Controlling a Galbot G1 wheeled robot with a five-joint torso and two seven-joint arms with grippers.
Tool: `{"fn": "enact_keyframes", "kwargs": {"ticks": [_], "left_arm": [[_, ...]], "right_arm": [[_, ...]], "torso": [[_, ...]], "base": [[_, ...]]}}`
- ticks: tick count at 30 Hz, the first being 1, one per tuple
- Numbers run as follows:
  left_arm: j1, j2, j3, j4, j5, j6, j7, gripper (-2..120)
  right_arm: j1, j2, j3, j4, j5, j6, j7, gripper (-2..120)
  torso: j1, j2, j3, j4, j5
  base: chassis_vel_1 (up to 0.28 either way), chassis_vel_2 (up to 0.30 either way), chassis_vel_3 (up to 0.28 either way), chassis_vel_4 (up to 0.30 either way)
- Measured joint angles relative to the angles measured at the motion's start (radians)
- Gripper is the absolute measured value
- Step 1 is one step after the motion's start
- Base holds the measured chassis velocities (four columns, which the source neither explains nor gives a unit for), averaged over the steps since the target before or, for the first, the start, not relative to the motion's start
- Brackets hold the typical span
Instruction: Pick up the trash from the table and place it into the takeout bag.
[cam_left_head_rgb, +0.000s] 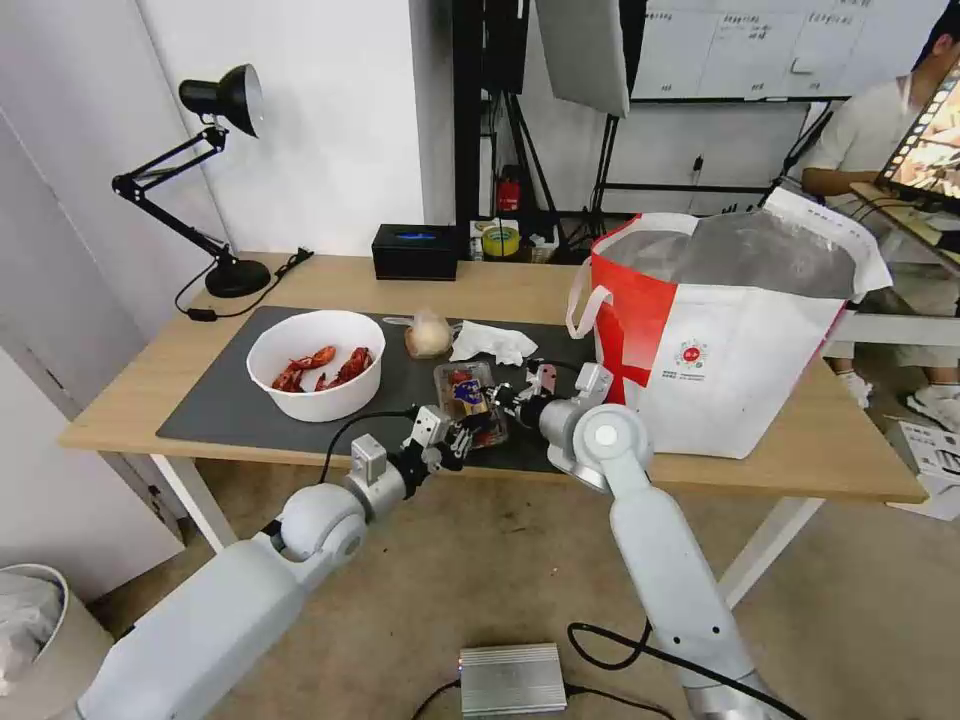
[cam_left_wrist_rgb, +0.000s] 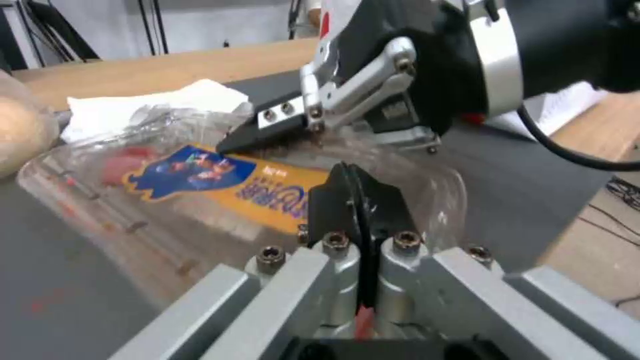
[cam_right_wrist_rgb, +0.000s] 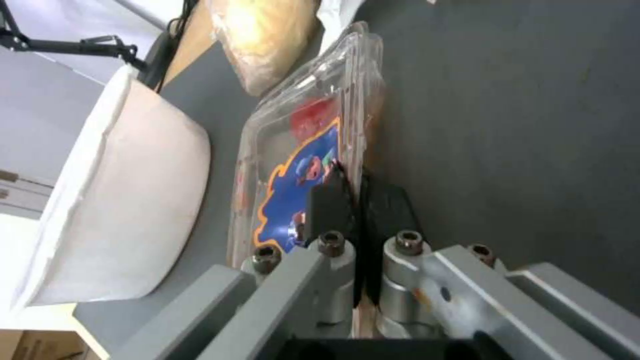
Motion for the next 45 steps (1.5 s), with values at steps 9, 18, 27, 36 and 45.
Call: {"fn": "enact_keyframes", "kwargs": {"ticks": [9, 18, 27, 36, 45], "left_arm": [[0.084, 0.057, -0.110, -0.072, -0.006, -0.016, 0.011, 0], [0.240, 0.080, -0.272, -0.155, -0.020, -0.045, 0.011, 0], [0.441, 0.017, -0.440, -0.243, 0.001, -0.069, -0.016, 0], [0.589, -0.070, -0.548, -0.304, 0.030, -0.076, -0.020, 28], [0.644, -0.126, -0.596, -0.345, 0.052, -0.077, -0.020, 62]], "right_arm": [[0.001, 0.002, 0.006, 0.000, 0.003, 0.000, -0.004, 0], [-0.005, -0.005, 0.022, 0.010, 0.004, 0.000, -0.031, 0], [-0.018, -0.028, 0.043, 0.078, 0.009, 0.001, -0.061, 0], [-0.024, -0.067, 0.071, 0.198, 0.043, 0.007, -0.067, 0], [0.054, -0.146, 0.140, 0.355, 0.106, 0.055, -0.036, 0]], "torso": [[0.000, 0.000, 0.000, 0.0000, 0.0000], [0.000, 0.000, 0.000, 0.0000, 0.0000], [0.000, 0.000, 0.000, 0.0000, 0.0001], [0.000, 0.000, 0.000, 0.0001, 0.0002], [0.000, 0.000, 0.000, -0.0001, 0.0002]], "base": [[0.000, 0.000, 0.000, 0.000], [0.000, 0.000, 0.000, 0.000], [0.000, 0.000, 0.000, 0.000], [0.000, 0.000, 0.000, 0.000], [0.000, 0.000, 0.000, 0.000]]}}
